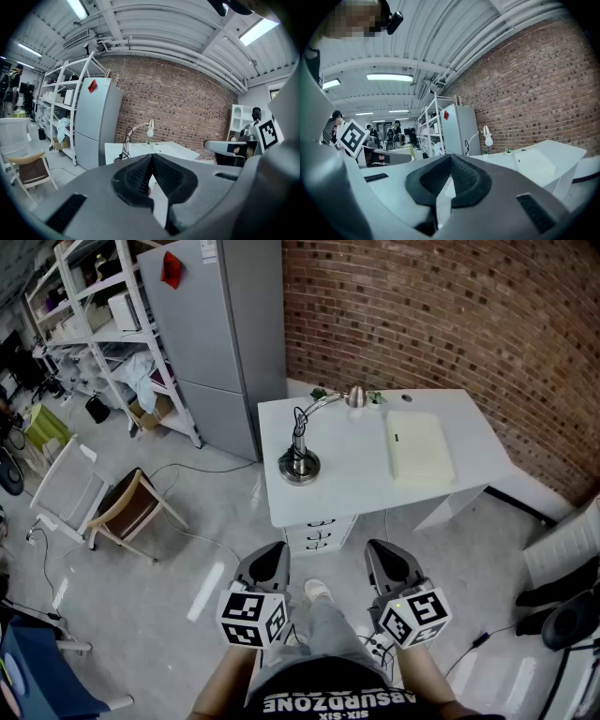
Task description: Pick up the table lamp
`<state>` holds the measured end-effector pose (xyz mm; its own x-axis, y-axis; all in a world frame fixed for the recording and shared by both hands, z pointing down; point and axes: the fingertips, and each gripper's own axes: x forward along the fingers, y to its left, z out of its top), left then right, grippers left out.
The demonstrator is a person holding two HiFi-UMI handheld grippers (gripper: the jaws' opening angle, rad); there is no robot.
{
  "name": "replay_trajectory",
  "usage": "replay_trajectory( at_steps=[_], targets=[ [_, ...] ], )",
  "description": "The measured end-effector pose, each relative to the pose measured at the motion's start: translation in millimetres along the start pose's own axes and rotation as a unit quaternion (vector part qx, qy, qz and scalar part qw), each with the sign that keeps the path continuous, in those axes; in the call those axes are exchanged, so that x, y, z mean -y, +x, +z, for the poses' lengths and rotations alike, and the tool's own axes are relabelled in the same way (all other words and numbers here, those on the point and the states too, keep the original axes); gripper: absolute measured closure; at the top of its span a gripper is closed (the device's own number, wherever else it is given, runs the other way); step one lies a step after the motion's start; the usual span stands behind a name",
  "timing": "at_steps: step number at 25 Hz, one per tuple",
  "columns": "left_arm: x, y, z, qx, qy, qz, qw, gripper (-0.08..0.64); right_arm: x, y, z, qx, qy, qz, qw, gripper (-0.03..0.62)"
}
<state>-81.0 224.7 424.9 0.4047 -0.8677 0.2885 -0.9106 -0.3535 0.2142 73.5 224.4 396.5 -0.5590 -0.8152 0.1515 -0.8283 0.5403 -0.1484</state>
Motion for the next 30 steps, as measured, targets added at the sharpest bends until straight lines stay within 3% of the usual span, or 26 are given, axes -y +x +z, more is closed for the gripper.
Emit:
replay_trajectory(
  at_steps=[7, 21, 27, 30],
  targets=[
    [-10.7, 37.2, 24.5, 0.004, 0.011, -0.008, 0.9999, 0.554, 31.7, 35.4, 13.6, 0.006, 0.002, -0.016, 1.0, 0.594],
    [-49.3, 121.3, 58.3, 0.007, 0.01, -0.012, 0.9998, 0.554, 83.8, 118.5, 38.0, 0.019, 0.001, -0.003, 1.0, 0.591],
    [-59.7, 155.3, 58.9, -0.008, 0.004, -0.016, 0.9998, 0.548, 107.1, 148.4, 40.6, 0.007, 0.004, 0.009, 1.0, 0.457],
    [-63.1, 172.6, 54.8, -0.02, 0.009, -0.013, 0.9997, 0.465, 120.7, 160.0, 40.8, 0.003, 0.003, 0.012, 1.0, 0.421]
  ],
)
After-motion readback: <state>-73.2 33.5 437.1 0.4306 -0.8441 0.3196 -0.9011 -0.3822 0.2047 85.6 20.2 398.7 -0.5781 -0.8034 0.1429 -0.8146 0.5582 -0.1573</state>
